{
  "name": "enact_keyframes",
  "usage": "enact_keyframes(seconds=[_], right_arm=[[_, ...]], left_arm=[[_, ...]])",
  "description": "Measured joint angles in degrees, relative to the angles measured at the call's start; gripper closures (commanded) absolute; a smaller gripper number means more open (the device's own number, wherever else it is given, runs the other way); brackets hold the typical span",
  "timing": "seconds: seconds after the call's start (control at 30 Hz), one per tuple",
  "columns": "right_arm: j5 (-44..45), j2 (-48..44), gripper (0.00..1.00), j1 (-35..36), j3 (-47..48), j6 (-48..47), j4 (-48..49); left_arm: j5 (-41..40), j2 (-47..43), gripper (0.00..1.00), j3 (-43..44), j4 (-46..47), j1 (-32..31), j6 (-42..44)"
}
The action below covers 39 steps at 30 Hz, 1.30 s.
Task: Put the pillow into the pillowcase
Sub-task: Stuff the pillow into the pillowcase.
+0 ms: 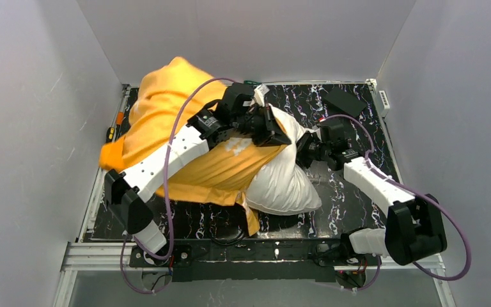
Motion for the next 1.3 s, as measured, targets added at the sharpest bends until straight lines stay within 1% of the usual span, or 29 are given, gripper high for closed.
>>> enact_keyframes(seconds=[0.03, 0.07, 0.1, 0.17, 0.2, 0.3, 0.37, 0.43, 0.47, 0.5, 0.57, 0.63, 0.67, 0.8, 0.87, 1.0, 1.13, 1.2, 1.23, 1.27, 1.3], right_arm=[[0.0, -1.0, 0.99, -0.2, 0.2, -0.7, -1.0], [0.0, -1.9, 0.99, -0.2, 0.2, -1.4, -1.4], [0.0, -2.6, 0.99, -0.2, 0.2, -2.1, -1.9], [-0.1, -3.8, 0.99, -0.2, 0.3, -3.8, -3.1], [-0.4, -4.2, 0.99, -0.2, 0.5, -4.5, -3.7], [-3.3, -4.4, 0.99, -0.1, 2.2, -6.6, -4.3], [-4.9, -4.4, 0.99, 0.0, 3.4, -7.9, -4.5], [-6.1, -4.2, 0.99, 0.1, 4.5, -9.6, -5.4], [-6.4, -3.9, 0.96, 0.1, 5.3, -10.6, -6.5], [-6.6, -3.6, 0.79, 0.1, 6.4, -12.0, -8.0], [-6.2, -2.9, 0.54, 0.2, 9.1, -14.9, -12.5], [-4.4, -2.7, 0.38, 0.2, 12.3, -17.7, -18.0], [-3.1, -2.8, 0.32, 0.1, 14.0, -19.1, -20.5], [0.7, -3.3, 0.14, -2.8, 18.9, -22.8, -27.3], [1.9, -4.1, 0.08, -6.2, 20.4, -23.5, -29.2], [2.1, -4.4, 0.03, -12.0, 21.7, -24.0, -29.2], [-0.1, -0.5, 0.02, -13.4, 21.9, -23.8, -25.9], [-1.9, 3.1, 0.02, -13.3, 21.9, -23.5, -23.1], [-3.4, 5.8, 0.02, -13.2, 21.9, -23.0, -21.2], [-4.3, 7.8, 0.02, -13.2, 21.9, -22.5, -19.8], [-5.4, 10.0, 0.02, -12.9, 21.9, -22.1, -18.3]], left_arm=[[-1.2, -1.2, 1.00, -0.5, -3.3, 0.5, 1.7], [-2.8, -2.1, 0.97, -0.6, -7.1, 1.0, 3.6], [-4.6, -2.9, 0.92, -0.6, -11.2, 1.3, 5.7], [-8.4, -3.8, 0.77, -0.6, -19.4, 1.7, 9.6], [-9.9, -3.9, 0.68, -0.6, -22.8, 1.7, 11.5], [-14.2, -3.4, 0.45, -0.6, -32.2, 1.7, 16.0], [-15.7, -3.1, 0.33, 0.1, -35.5, 1.9, 18.2], [-17.2, -2.5, 0.23, 2.9, -38.3, 2.0, 20.1], [-18.4, -2.2, 0.21, 5.3, -40.0, 2.0, 21.2], [-20.0, -1.8, 0.19, 7.9, -41.5, 2.0, 22.3], [-24.0, -1.2, 0.17, 13.6, -44.2, 2.5, 24.7], [-27.5, -1.0, 0.17, 17.8, -45.8, 3.4, 26.8], [-29.7, -1.0, 0.17, 20.0, -46.6, 4.1, 28.1], [-34.8, -0.9, 0.17, 23.8, -47.8, 7.1, 30.9], [-36.3, -0.3, 0.17, 24.7, -48.3, 9.5, 31.6], [-36.8, 3.1, 0.20, 26.1, -48.5, 13.6, 32.2], [-35.9, 7.8, 0.22, 26.8, -48.2, 16.8, 32.4], [-34.5, 10.1, 0.27, 26.8, -47.4, 18.3, 32.4], [-33.7, 11.2, 0.31, 26.8, -47.1, 18.9, 32.4], [-33.0, 12.1, 0.37, 26.8, -46.9, 19.4, 32.4], [-32.1, 13.1, 0.46, 27.0, -46.6, 20.0, 32.4]])
